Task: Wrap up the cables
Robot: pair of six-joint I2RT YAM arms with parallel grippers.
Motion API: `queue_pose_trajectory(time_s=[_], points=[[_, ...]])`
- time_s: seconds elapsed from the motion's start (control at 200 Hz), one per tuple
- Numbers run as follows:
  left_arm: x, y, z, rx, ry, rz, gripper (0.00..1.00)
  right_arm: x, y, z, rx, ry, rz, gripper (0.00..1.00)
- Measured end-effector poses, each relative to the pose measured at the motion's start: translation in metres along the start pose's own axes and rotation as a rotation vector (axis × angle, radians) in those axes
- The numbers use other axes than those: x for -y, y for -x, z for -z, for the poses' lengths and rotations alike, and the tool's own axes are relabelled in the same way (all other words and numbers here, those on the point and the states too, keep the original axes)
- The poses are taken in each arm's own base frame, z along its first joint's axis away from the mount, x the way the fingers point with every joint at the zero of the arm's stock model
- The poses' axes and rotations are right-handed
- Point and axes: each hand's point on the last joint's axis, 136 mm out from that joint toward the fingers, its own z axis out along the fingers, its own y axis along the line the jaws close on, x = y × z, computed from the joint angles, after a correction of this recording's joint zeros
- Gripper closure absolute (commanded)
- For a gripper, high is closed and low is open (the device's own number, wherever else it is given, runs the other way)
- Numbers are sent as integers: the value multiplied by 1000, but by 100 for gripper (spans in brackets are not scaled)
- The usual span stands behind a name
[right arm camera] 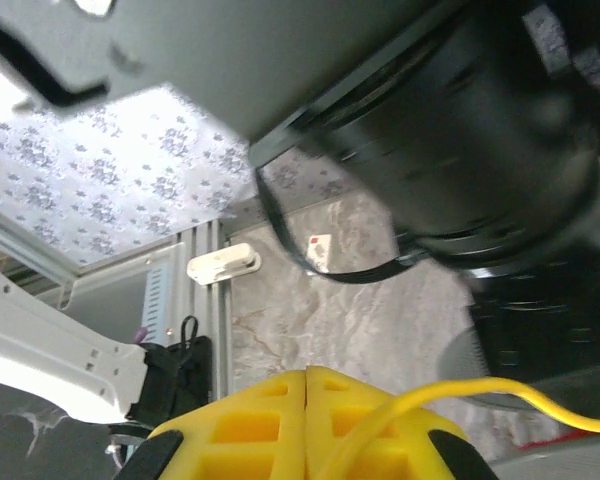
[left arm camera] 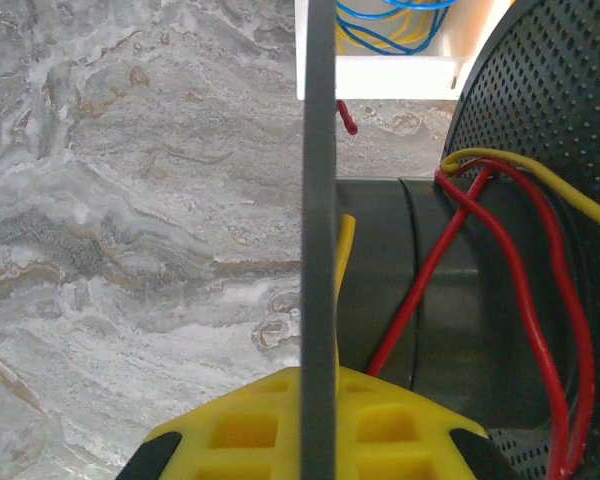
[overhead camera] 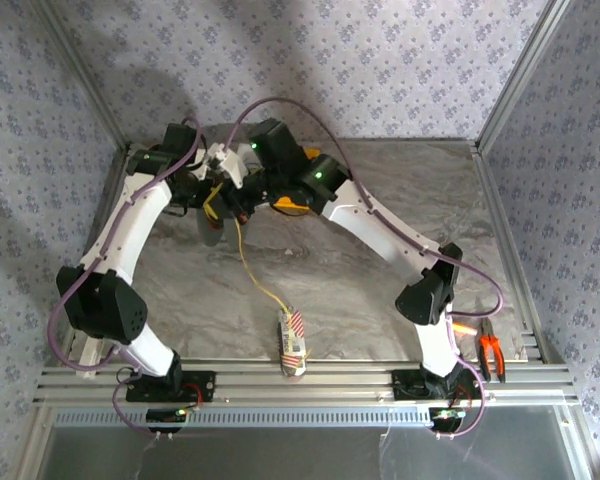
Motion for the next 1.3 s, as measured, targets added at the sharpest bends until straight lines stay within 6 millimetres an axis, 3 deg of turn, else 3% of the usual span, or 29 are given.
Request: queue_pose_trajectory(time_s=[0.125,0.265,0.395,0.61,0.735,0.83,1.004,1.134,1.299], points=[[-9,5,6,8,-8,47,100,-11,-10,-18,-7,30,-3,100],[-33,11,12,25,8,129,100,-21,-45,-39,-47,64,-29,100],[-49,14,20,46,-9,213,100,-19,-70,-46,-66,68,-49,100],[-53,36,59,196,-103,332,100,-10,-88,-51,-66,67,-62,100],[-51,61,99,339,-175,360,100,12,-96,-45,-73,39,-96,100],[-49,73,132,449,-239,373,100,41,-96,-31,-58,-2,-122,100],[-42,73,184,573,-370,392,100,100,-90,5,-11,-104,-143,100],[-30,63,199,587,-489,396,100,136,-75,32,39,-163,-129,100],[-23,53,194,546,-602,421,100,170,-59,49,76,-203,-98,98]])
